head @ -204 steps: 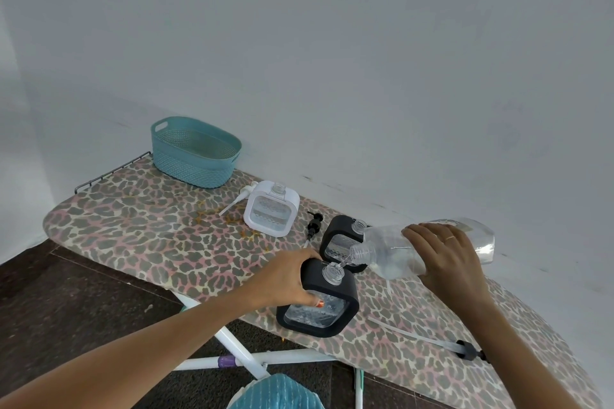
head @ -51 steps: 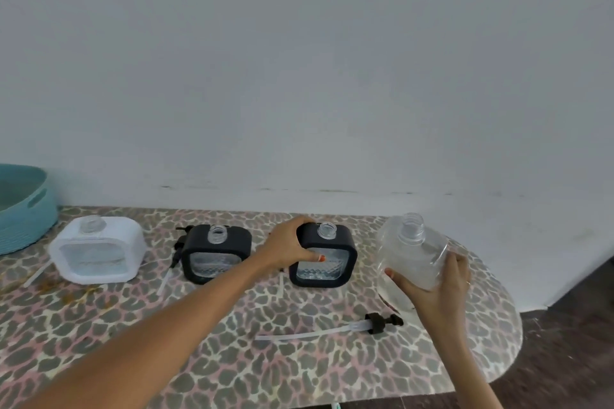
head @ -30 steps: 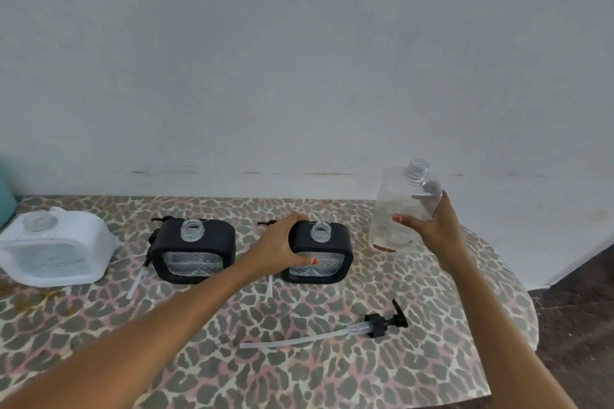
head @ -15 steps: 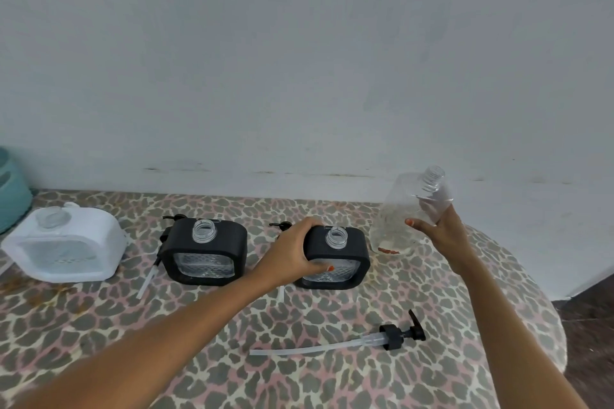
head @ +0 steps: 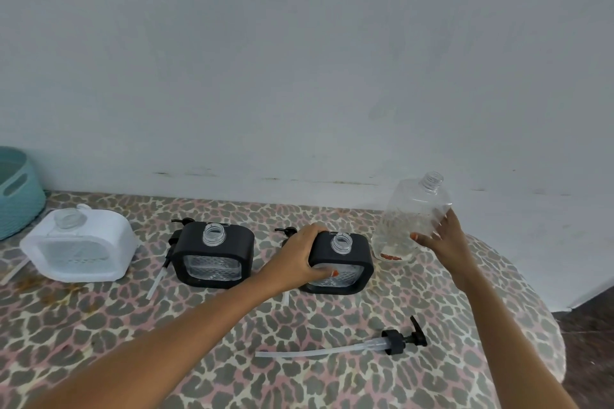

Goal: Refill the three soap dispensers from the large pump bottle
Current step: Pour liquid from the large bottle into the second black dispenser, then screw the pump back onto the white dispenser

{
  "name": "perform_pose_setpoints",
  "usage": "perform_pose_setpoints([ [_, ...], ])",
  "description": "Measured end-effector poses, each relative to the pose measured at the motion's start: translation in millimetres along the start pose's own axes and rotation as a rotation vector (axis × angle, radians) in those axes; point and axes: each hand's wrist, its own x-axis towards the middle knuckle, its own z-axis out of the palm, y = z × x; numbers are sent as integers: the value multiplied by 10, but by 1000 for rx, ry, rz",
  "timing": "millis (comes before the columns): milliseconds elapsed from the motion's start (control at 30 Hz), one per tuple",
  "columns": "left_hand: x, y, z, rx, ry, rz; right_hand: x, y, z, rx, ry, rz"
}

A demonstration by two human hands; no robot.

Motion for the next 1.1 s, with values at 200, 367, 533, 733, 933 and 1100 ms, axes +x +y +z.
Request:
perform_pose_setpoints([
  [200, -85, 109, 17, 136, 86, -15, -267, 74, 18, -205, 194, 33],
  [367, -270, 219, -82, 162, 129, 0, -587, -62, 165, -349, 228, -65],
  [533, -659, 145, -323, 201, 169, 38, -865, -314, 470, -410, 172, -199],
  [733, -1292, -100, -669, 225, 260, 160, -1081, -771, 991, -461, 109, -310],
  [933, -1757, -394, -1085, 391, 349, 266, -1199, -1123, 1521, -487, 61, -420],
  [1100, -2269, -915, -1573, 431, 458, 159, -1288, -1373, 2085, -401, -44, -450],
])
